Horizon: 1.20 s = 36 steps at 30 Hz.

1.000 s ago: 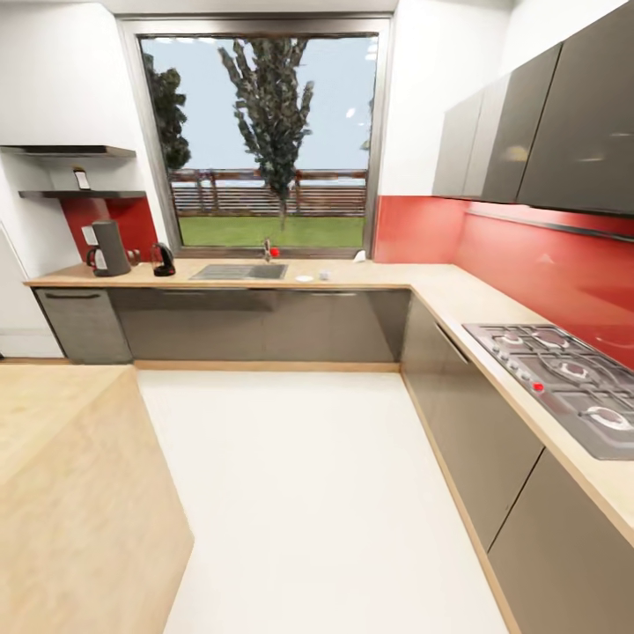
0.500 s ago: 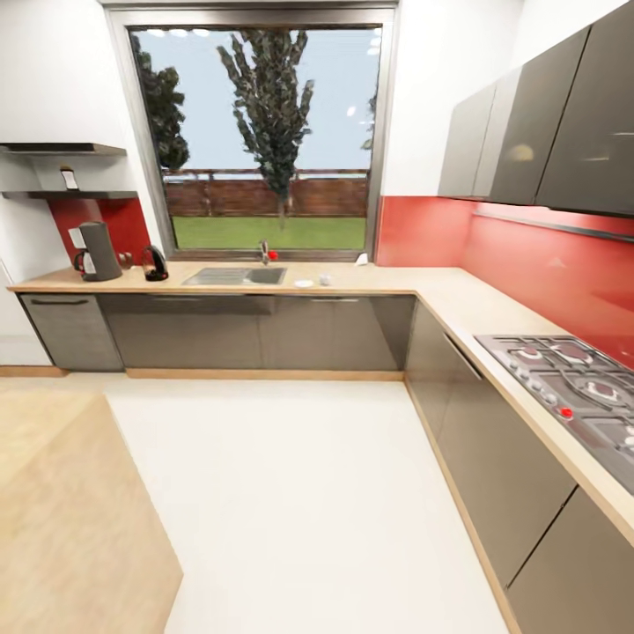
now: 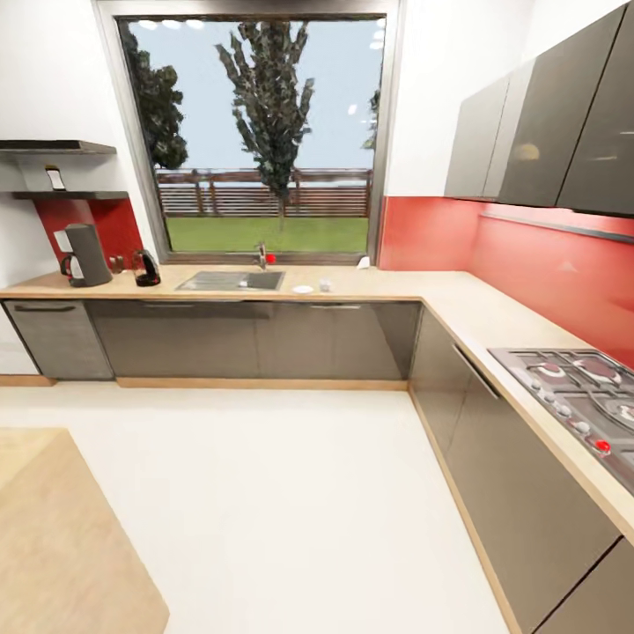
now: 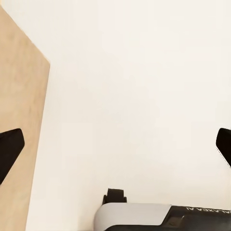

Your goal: Set up a coffee station on the kitchen countertop: keep the coffee maker on the countertop, move the bottle of coffee from the kitchen shelf to the counter next to the coffee maker, place a paper coffee filter on top of the coffee maker, put the saucer next to the coffee maker with the coffee cup on the saucer, and place the electric kettle next to the coffee maker.

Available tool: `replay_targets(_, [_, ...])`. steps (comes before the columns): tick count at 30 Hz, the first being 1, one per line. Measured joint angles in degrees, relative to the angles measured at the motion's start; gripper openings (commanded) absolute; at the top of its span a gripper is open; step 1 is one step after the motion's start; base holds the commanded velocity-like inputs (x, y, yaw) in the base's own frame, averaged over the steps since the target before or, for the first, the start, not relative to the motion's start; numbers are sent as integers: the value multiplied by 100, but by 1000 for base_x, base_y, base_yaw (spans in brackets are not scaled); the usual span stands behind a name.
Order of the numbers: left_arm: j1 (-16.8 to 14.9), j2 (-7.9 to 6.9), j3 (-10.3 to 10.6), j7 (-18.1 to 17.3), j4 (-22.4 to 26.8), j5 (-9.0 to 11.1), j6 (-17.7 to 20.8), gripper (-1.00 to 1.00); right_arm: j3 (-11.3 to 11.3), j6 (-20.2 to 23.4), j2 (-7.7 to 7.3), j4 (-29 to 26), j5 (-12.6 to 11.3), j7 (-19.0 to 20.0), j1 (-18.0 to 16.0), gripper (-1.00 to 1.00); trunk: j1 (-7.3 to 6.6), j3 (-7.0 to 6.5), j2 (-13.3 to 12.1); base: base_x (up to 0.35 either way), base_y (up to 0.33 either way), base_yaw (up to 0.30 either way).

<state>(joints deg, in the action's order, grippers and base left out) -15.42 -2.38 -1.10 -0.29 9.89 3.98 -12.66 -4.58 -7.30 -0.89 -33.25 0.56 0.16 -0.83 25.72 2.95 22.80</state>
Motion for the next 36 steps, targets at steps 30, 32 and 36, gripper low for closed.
replay_targets(30, [1,0,0,0,0,0,0,100,0,-8,0,-1,0,0,0,100,0,0,0,337,0,0])
replay_targets(32, [0,0,0,0,0,0,0,100,0,-8,0,-6,0,0,0,100,0,0,0,337,-2,26])
replay_targets(36, [1,0,0,0,2,0,1,100,0,-108,0,-4,0,-1,-1,100,0,0,0,328,-75,193])
